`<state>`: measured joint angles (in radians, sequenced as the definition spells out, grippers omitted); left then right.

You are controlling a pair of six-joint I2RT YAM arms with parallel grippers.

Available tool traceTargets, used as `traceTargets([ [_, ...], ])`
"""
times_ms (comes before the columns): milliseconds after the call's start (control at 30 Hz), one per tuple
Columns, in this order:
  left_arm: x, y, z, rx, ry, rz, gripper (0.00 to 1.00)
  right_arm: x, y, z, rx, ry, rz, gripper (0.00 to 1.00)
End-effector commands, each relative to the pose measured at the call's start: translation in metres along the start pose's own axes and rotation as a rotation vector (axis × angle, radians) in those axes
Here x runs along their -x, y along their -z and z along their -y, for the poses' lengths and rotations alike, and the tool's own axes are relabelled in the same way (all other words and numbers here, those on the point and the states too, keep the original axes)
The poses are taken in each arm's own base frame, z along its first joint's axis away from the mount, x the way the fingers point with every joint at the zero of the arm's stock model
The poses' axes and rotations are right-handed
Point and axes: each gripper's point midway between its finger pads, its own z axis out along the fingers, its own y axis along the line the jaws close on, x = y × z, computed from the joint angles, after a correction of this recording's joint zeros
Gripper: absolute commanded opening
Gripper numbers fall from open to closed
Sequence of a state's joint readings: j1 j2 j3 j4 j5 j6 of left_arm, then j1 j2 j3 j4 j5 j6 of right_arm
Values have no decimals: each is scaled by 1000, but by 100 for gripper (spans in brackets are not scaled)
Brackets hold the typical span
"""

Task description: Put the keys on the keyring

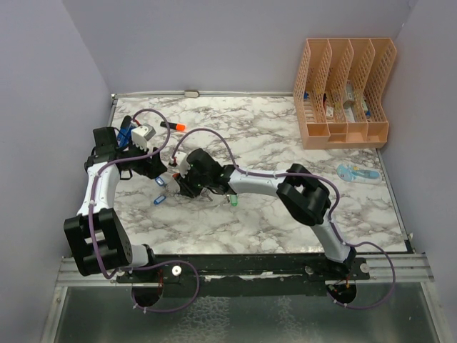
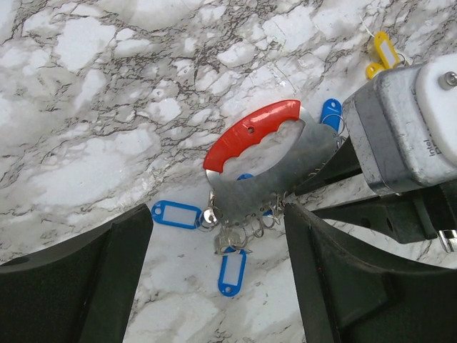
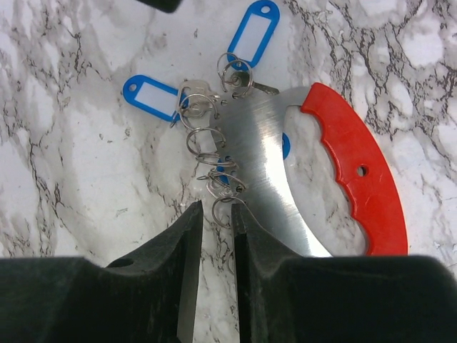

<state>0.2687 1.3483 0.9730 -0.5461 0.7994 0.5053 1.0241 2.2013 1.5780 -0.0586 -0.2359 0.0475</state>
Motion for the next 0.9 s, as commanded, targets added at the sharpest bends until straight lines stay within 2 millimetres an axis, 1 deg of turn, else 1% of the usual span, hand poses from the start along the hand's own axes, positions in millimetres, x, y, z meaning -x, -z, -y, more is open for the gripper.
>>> traceTargets([
  [0,7,4,1,-2,-16,39,77,-10,-8,2,-24,-15,-31,21],
  [133,8,5,1,-1,-18,41,77,-15,-10,-2,-10,-30,-42,19],
  [267,8,5,0,0,-17,42,77,-17,-13,-7,-12,-25,-51,19],
  [500,8,5,-1,0,-16,43,77,-24,-19,-8,-10,-37,-63,20],
  [767,6,3,-1,-9,-5,44,77,-25,-29,-5,-13,-42,-57,21],
  [833,5,3,-1,-10,-1,41,77,-25,-32,-4,-19,-44,-54,20],
  [867,5,3,-1,-11,-2,41,77,-26,-33,-4,-20,-45,-54,18],
])
